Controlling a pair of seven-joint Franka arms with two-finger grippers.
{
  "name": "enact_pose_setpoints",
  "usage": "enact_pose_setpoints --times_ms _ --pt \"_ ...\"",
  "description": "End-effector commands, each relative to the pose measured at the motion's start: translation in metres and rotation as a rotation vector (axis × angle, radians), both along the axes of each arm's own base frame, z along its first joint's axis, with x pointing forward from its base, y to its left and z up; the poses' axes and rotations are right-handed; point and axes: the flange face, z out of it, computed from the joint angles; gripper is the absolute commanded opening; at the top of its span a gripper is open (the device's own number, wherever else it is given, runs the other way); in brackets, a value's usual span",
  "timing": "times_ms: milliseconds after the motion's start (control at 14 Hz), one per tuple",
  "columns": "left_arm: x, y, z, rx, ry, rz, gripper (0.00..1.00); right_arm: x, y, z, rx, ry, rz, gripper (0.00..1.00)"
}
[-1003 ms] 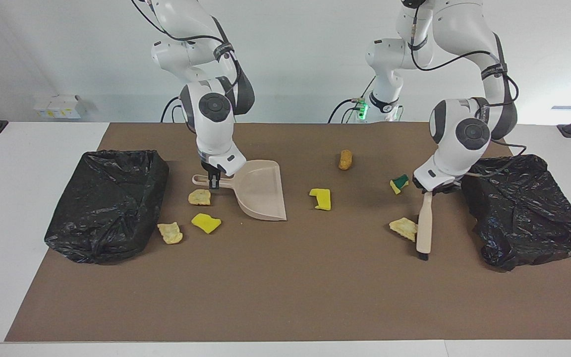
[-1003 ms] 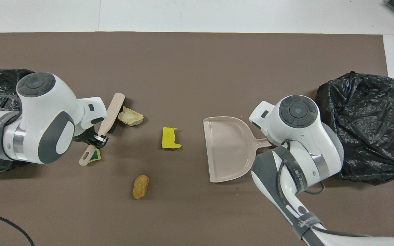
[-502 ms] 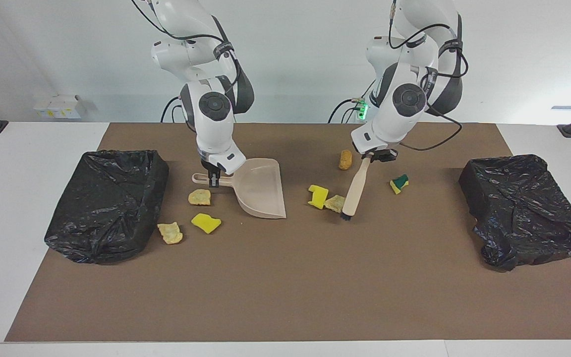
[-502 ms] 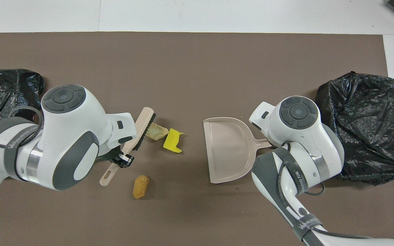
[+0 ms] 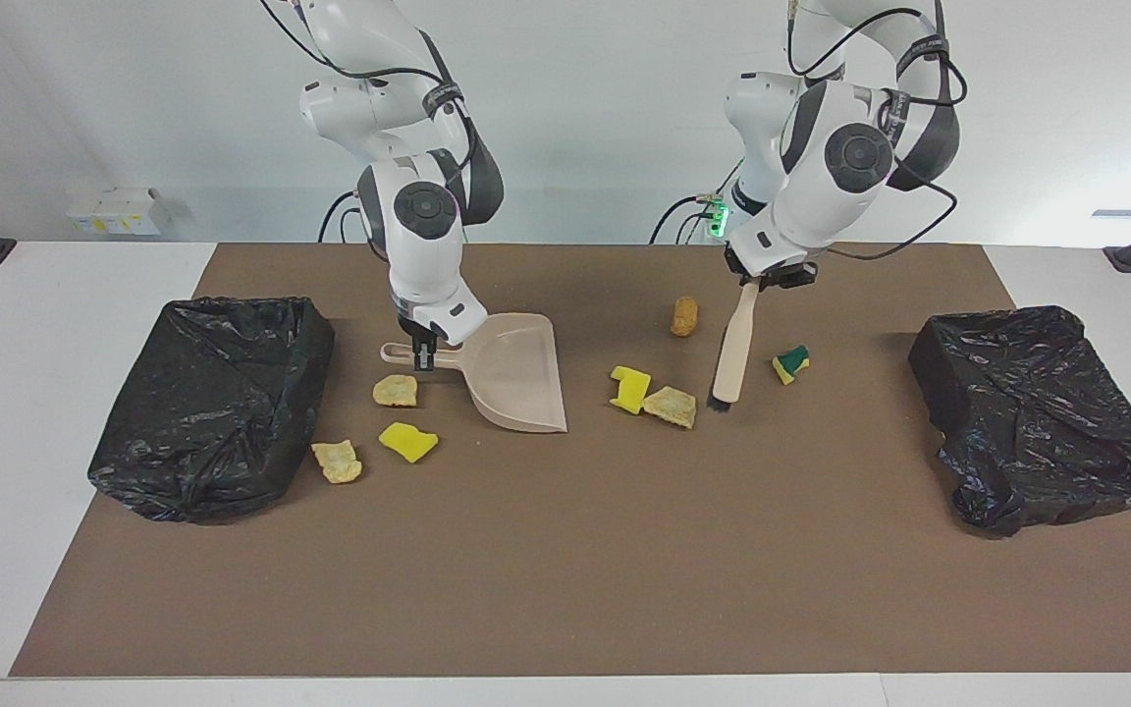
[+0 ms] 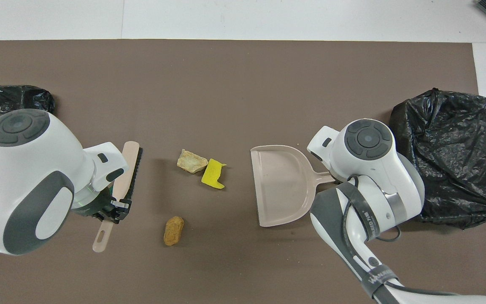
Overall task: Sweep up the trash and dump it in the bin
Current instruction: 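Sweep the sponge and chunks toward the dustpan with the left gripper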
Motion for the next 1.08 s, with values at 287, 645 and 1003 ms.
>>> enact_pose_setpoints --times_ms 287,645,1003 --pt "-0.059 0.038 -0.03 0.211 -0.115 0.317 0.0 -0.013 -0.001 -0.001 -0.005 -0.008 -0.005 0.0" --pt "-0.075 0.054 -0.065 0.237 -0.115 0.398 0.0 -0.014 0.0 -0.001 -0.005 -0.008 -0.005 0.0" --pt "-0.077 0.016 -0.094 0.219 -0.165 0.447 0.0 -0.014 0.0 -0.001 -0.005 -0.008 -0.005 0.0"
